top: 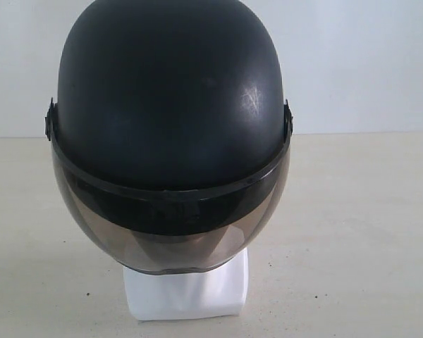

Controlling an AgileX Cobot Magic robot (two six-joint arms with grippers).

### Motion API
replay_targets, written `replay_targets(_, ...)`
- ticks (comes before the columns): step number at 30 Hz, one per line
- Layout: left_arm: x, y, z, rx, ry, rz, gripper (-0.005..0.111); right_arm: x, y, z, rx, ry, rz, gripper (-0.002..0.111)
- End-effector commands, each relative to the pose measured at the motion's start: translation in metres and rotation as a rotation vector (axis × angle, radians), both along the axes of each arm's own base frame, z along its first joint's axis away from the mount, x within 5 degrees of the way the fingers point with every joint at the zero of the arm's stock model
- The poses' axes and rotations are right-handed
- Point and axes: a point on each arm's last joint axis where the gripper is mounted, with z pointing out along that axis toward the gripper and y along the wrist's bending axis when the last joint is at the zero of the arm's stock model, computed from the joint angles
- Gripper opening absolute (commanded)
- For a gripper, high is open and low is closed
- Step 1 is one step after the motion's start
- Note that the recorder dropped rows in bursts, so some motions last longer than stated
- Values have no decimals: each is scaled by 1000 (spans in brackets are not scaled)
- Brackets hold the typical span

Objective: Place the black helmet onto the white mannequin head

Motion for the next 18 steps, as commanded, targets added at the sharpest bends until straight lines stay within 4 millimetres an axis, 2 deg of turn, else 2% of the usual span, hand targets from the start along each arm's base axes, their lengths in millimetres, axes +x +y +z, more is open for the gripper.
replay_targets(1,0,0,-1,7,-2,0,4,0,0,0,-9,-6,1,6)
replay_targets(18,0,0,-1,7,-2,0,4,0,0,0,1,-6,-2,6)
